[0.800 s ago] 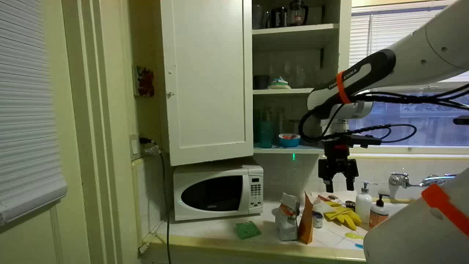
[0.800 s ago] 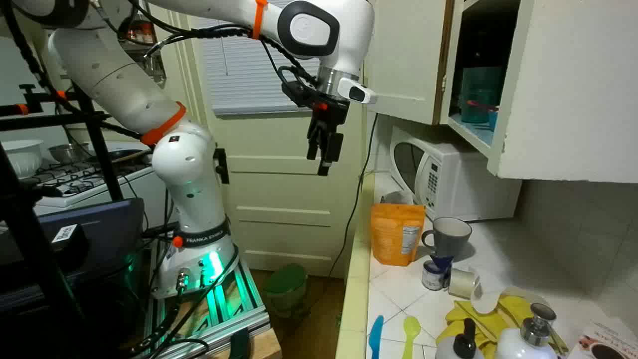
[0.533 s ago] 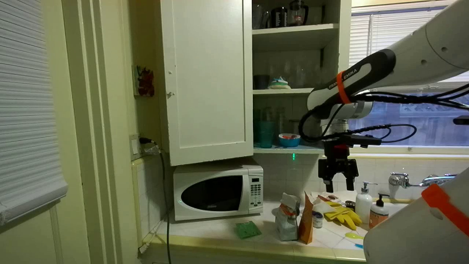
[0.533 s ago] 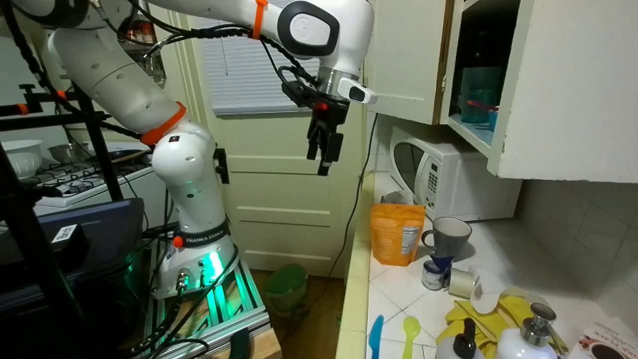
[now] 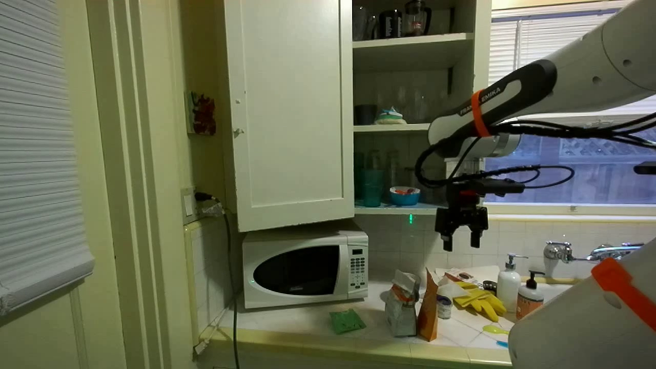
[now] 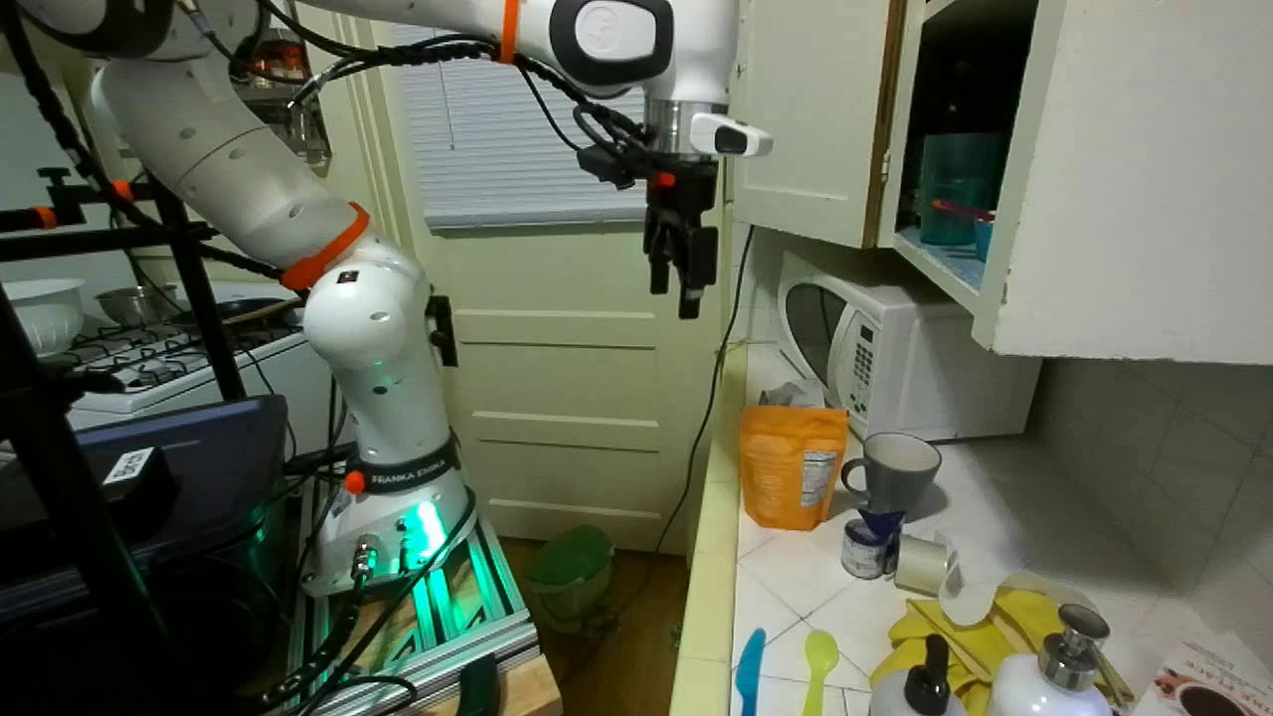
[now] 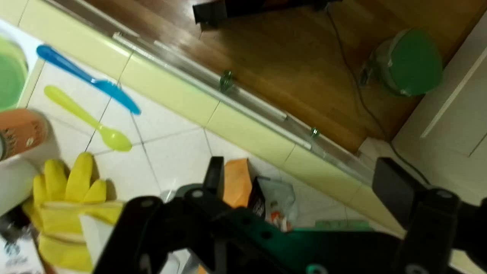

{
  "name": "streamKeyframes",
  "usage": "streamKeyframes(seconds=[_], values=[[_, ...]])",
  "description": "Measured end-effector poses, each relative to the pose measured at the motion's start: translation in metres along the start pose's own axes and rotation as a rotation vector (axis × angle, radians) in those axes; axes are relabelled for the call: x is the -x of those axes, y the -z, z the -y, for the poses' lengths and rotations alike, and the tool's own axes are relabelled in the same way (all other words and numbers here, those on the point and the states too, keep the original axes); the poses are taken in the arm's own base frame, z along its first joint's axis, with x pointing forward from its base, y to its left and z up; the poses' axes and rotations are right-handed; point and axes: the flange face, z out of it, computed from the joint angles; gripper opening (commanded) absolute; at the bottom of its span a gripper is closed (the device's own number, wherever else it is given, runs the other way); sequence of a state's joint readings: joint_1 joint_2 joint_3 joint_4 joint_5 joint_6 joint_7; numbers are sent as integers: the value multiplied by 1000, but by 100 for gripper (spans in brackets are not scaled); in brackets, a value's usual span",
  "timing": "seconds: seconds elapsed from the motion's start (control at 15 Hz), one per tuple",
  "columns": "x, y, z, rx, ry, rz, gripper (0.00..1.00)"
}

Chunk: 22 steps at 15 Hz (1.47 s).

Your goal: Take the white packet out of the open upper cabinet and put it on the countertop.

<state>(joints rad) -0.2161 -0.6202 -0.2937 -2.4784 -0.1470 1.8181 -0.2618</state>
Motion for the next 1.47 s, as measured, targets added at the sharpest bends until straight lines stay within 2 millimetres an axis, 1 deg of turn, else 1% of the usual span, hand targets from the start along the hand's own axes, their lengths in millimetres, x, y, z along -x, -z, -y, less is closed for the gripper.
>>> streamKeyframes(seconds=[0.2, 0.33, 0.47, 0.67, 0.8, 0.93, 1.0, 1.07, 1.27, 1.33, 1.47], values=[[-14, 64, 9, 69, 27, -169, 100], [-20, 117, 23, 115, 52, -289, 100], [-21, 173, 41, 154, 66, -415, 100], [-13, 254, 59, 191, 53, -613, 100], [-3, 300, 63, 213, 43, -747, 100], [9, 338, 62, 226, 16, -876, 100], [14, 349, 61, 228, 4, -916, 100], [16, 354, 60, 228, -4, -934, 100], [15, 355, 60, 227, -9, -937, 100], [14, 358, 58, 241, -13, -965, 100], [6, 371, 45, 274, -34, -1057, 100]])
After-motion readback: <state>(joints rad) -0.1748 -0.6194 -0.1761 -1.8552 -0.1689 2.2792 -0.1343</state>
